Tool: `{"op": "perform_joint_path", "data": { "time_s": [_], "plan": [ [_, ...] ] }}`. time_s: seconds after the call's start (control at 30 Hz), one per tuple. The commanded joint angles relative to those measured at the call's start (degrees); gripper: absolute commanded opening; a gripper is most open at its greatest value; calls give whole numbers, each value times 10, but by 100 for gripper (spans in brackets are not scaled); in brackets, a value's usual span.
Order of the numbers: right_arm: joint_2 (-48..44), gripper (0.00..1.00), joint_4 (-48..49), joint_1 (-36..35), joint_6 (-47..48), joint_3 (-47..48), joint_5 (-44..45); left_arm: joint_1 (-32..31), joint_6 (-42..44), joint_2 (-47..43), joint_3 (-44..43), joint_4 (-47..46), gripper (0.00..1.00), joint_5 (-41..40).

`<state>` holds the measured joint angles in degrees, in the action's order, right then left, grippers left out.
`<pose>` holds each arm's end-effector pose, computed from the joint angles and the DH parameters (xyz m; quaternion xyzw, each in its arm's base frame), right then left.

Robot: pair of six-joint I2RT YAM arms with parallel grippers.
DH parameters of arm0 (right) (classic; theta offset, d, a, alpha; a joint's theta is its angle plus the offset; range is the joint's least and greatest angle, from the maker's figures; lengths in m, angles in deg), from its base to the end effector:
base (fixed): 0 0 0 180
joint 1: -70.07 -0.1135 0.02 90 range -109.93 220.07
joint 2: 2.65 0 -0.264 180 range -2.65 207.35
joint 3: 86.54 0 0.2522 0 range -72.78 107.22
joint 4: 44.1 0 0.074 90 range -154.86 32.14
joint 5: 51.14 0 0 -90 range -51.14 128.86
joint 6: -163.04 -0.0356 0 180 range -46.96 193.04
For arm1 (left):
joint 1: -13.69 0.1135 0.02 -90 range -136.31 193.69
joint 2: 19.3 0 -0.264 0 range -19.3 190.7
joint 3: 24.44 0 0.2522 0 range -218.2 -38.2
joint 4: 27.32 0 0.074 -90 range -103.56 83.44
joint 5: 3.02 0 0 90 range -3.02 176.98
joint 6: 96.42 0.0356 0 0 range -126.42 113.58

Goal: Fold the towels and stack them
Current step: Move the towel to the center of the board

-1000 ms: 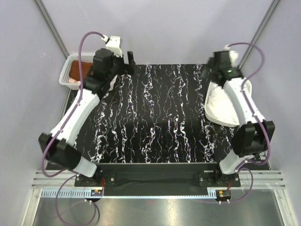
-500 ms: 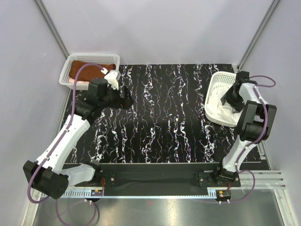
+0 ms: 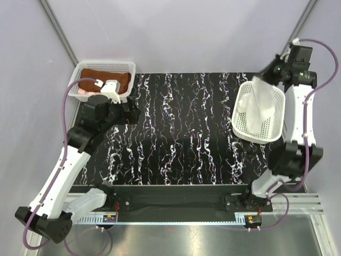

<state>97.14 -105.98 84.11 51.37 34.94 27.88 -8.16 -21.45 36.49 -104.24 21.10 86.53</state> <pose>0.3727 -0.0862 0.3966 0.2385 0.8717 0.1145 0.4125 0.1874 -0.0748 0.3891 0.0479 0.8392 -0.1682 0.5149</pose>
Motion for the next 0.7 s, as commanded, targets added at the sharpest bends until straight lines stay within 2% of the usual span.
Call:
{"op": "perform_joint_path", "data": {
  "time_s": [0.0,0.1,0.13,0.2,0.23,0.3,0.4,0.43,0.47,0.53,0.57,0.63,0.67],
  "plan": [
    [-128,0,119,-66,-62,-14,-278,0,-33,-11,-16,-8,99,-54],
    [-157,0,158,-131,-96,-21,-347,1,-54,-18,-8,-6,99,-70],
    [-159,0,155,-189,-99,-17,-355,3,-58,-21,-6,-4,99,-72],
    [-166,0,175,-240,-108,-29,-390,4,-67,-33,9,-6,99,-68],
    [-175,0,181,-296,-108,-49,-389,7,-69,-35,13,-4,99,-66],
    [-186,0,197,-336,-111,-81,-373,9,-78,-37,18,12,99,-68],
    [-214,5,251,-374,-129,-205,-343,17,-98,-43,35,25,99,-82],
    [-225,7,279,-379,-157,-297,-338,23,-102,-46,50,25,98,-86],
    [-226,17,342,-396,-172,-342,-338,28,-107,-50,59,25,98,-80],
    [-202,31,388,-422,-164,-436,-340,34,-108,-51,71,27,98,-70],
    [-188,45,375,-442,-146,-449,-325,35,-105,-51,86,24,98,-59],
    [-163,51,340,-448,-110,-451,-271,35,-92,-43,100,6,96,-24],
    [-163,59,308,-448,-109,-447,-246,34,-90,-38,119,-6,95,36]
  ]
}}
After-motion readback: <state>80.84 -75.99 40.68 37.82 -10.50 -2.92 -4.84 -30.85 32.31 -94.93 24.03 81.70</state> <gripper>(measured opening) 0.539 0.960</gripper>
